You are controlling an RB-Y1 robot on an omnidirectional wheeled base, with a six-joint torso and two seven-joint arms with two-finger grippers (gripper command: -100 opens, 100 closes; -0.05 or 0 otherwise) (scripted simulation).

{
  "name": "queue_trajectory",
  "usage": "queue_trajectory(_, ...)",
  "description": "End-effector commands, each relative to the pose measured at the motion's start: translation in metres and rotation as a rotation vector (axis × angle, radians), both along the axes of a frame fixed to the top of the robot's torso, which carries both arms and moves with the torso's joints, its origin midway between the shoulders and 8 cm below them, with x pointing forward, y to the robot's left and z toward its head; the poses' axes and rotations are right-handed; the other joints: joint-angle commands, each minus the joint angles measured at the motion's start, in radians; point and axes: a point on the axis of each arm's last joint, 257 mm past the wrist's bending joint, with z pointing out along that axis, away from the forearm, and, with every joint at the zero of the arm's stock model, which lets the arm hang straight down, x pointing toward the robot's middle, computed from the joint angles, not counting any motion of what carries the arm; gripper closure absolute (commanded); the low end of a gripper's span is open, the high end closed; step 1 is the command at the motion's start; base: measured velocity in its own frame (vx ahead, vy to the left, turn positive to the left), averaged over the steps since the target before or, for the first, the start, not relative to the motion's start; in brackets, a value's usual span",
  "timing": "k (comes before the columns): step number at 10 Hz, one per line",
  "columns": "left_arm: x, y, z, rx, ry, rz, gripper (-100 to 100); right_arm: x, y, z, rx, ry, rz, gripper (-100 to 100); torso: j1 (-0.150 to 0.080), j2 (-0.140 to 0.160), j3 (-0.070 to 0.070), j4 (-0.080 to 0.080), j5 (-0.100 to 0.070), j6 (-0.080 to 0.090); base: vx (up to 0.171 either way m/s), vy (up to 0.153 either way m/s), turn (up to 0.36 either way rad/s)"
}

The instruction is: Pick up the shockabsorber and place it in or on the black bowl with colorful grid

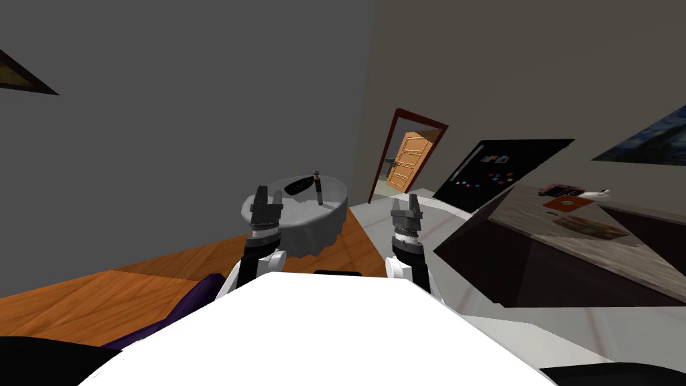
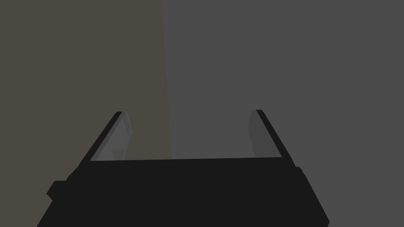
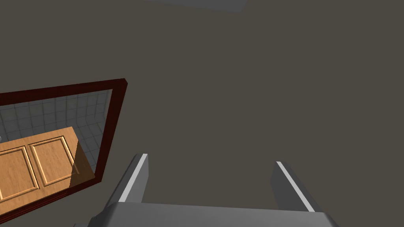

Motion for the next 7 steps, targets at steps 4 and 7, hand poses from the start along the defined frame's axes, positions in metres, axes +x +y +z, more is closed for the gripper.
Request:
queue_trajectory(4, 0.013, -0.009, -0.017, 0.141, 0.083, -0.014, -100, 0.0, 0.0, 0.0, 0.0, 0.0, 0.0, 0, 0.0, 0.002, 0.001, 0.0, 0.0, 0.0, -0.022, -0.002, -0.023)
queue_trajectory(7, 0.024, -0.013, -0.035, 0.242, 0.152, -0.007, -100, 0.0, 0.0, 0.0, 0.0, 0.0, 0.0, 0, 0.0, 0.002, 0.001, 0.0, 0.0, 0.0, -0.032, -0.002, -0.02)
